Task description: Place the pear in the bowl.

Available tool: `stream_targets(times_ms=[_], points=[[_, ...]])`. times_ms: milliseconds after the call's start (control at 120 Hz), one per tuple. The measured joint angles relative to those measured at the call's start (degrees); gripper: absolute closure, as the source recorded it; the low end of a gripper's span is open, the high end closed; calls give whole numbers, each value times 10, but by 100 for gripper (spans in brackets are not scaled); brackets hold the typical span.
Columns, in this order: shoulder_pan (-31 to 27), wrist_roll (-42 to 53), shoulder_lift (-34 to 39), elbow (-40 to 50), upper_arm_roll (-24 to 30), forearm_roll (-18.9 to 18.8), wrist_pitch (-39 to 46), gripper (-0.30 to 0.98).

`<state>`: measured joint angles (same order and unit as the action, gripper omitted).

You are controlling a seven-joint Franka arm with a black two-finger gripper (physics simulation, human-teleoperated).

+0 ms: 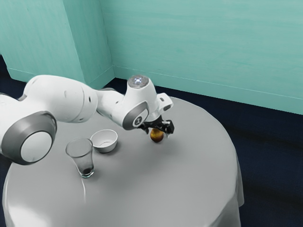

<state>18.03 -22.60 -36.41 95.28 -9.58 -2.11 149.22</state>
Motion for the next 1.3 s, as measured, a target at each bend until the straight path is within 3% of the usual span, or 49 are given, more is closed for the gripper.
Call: stream_targets(times_ms=[375, 767, 1300], points=[[-13, -19, -38, -3, -2, 0, 52, 2], [-13, -23, -42, -3, -5, 0, 78, 23], [-11, -20, -41, -3, -10, 0, 82, 35]])
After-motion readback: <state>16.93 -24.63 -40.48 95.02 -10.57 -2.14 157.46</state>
